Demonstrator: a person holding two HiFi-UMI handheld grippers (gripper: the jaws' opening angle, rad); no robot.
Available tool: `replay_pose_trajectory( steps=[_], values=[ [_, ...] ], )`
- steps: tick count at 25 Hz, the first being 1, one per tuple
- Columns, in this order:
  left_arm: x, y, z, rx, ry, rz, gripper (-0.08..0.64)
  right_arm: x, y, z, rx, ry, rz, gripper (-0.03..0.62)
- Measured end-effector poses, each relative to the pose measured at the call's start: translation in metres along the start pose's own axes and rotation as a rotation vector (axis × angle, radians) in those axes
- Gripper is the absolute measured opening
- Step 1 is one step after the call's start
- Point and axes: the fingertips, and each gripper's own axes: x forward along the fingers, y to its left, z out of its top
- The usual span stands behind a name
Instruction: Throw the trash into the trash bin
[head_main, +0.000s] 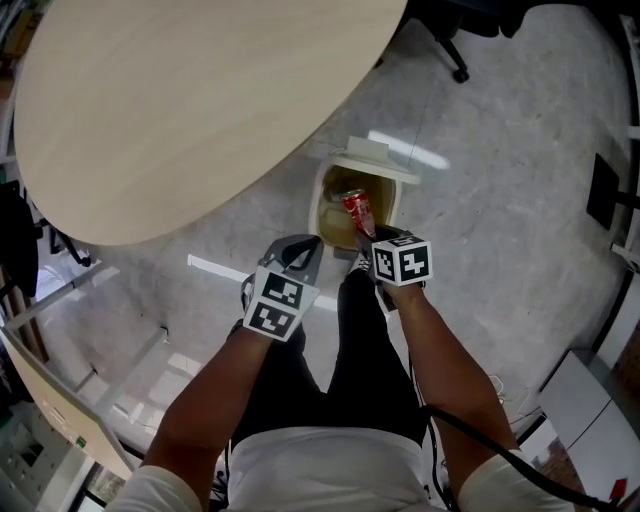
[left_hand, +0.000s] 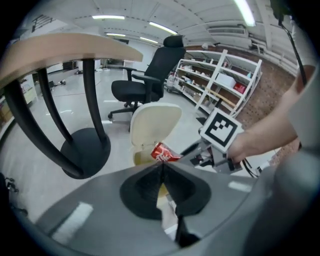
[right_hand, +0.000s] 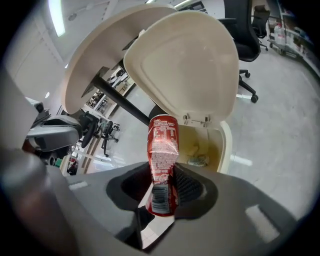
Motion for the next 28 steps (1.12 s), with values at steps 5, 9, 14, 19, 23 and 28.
replay_pose_trajectory(
  steps=[5,9,14,19,23,28],
  values=[
    [0.019,0.008,-0.007,-0.009,0.021,0.011,0.008,0.018,-0.017,-0.010,-0.032,0.051,-0.046,0.132],
    [0.027,0.010,-0.020,-0.020,0.048,0.014,0.008,0.030,-0.025,-0.013,-0.048,0.070,-0.073,0.132],
    [0.038,0.011,-0.031,-0.030,0.079,0.013,0.008,0.044,-0.032,-0.010,-0.040,0.075,-0.080,0.132],
    [0.044,0.012,-0.032,-0.031,0.086,0.008,0.008,0.052,-0.034,0.001,-0.071,0.042,-0.092,0.179],
    [0.046,0.013,-0.035,-0.030,0.099,0.002,0.008,0.050,-0.030,0.005,-0.100,0.042,-0.092,0.192],
    [0.044,0.012,-0.029,-0.014,0.097,-0.006,0.008,0.032,-0.021,0.012,-0.098,0.014,-0.073,0.192]
  ],
)
